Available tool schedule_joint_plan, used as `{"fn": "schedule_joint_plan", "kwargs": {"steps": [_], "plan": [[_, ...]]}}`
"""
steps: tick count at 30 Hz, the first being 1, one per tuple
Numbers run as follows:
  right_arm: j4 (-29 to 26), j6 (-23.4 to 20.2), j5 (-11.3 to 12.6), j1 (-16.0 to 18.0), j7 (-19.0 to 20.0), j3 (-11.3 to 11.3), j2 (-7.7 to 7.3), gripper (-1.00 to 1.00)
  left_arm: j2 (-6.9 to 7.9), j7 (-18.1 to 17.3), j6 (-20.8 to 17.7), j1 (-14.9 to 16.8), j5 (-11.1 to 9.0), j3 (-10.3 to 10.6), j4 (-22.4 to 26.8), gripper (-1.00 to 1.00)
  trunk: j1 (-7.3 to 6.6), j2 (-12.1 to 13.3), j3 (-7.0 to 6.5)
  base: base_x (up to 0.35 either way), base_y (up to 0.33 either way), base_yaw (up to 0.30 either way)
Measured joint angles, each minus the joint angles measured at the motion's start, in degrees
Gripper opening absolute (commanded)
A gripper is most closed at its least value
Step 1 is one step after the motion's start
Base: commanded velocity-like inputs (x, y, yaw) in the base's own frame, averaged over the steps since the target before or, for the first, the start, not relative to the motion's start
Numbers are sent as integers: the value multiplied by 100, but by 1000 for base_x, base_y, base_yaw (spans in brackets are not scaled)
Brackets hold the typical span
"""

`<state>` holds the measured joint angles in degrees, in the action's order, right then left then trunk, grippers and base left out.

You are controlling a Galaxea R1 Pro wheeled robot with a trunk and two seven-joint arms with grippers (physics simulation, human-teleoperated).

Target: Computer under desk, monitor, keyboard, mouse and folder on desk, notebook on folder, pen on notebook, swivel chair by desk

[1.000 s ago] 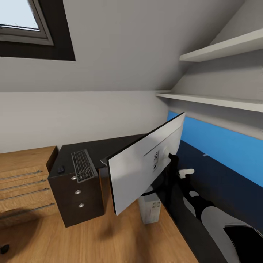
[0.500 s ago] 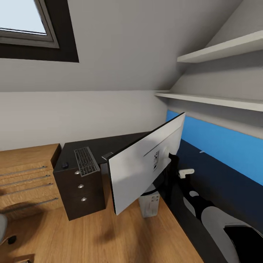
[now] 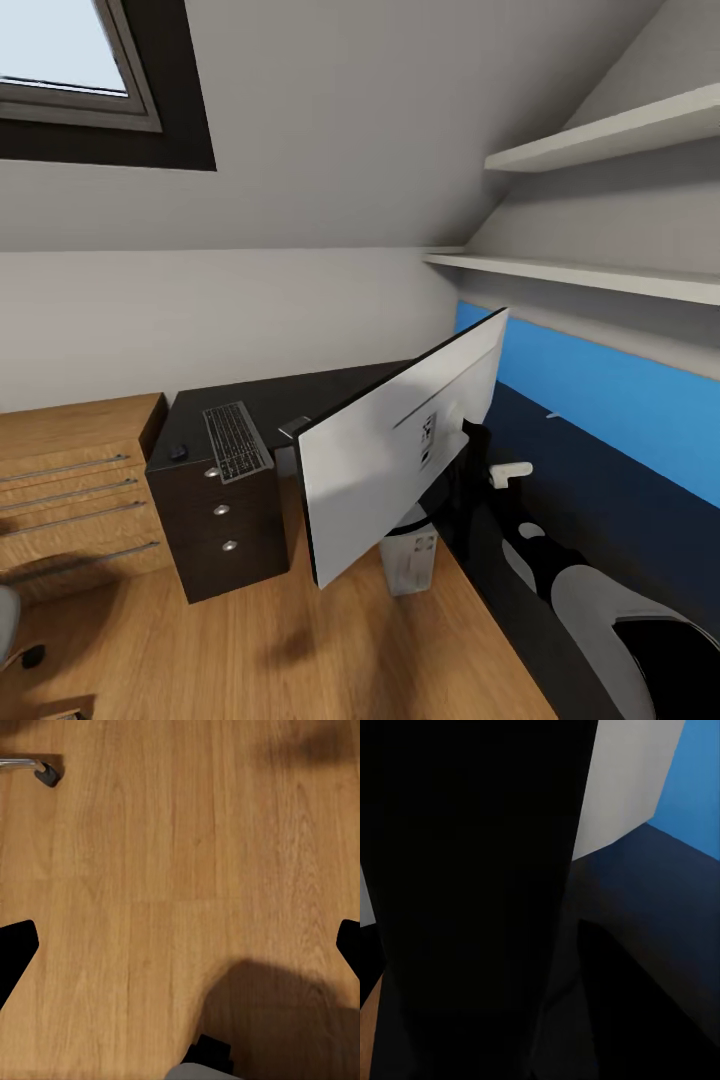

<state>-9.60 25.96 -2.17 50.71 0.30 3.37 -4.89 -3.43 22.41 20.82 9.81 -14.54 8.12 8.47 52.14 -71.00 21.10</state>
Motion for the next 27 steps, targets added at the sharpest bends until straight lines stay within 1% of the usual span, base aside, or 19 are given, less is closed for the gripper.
{"fn": "schedule_joint_plan", "kwargs": {"steps": [6,16,21,27], "plan": [[0,-8,-3,0,-6,3,0,-100,0,-1,0,0,-1,0,0,100,2,0,0,-174,-70,0],[2,-55,-4,0,-18,-1,0,-100,0,-2,-1,0,-2,0,0,100,2,0,0,-225,-149,0],[-6,-148,-13,2,-11,-53,2,-100,0,-3,-1,0,-2,0,-1,100,0,0,-1,-50,-197,0],[-10,-166,-10,4,-12,-84,7,-100,0,-4,-1,-2,0,0,-1,100,0,-1,-1,-7,-270,0]]}}
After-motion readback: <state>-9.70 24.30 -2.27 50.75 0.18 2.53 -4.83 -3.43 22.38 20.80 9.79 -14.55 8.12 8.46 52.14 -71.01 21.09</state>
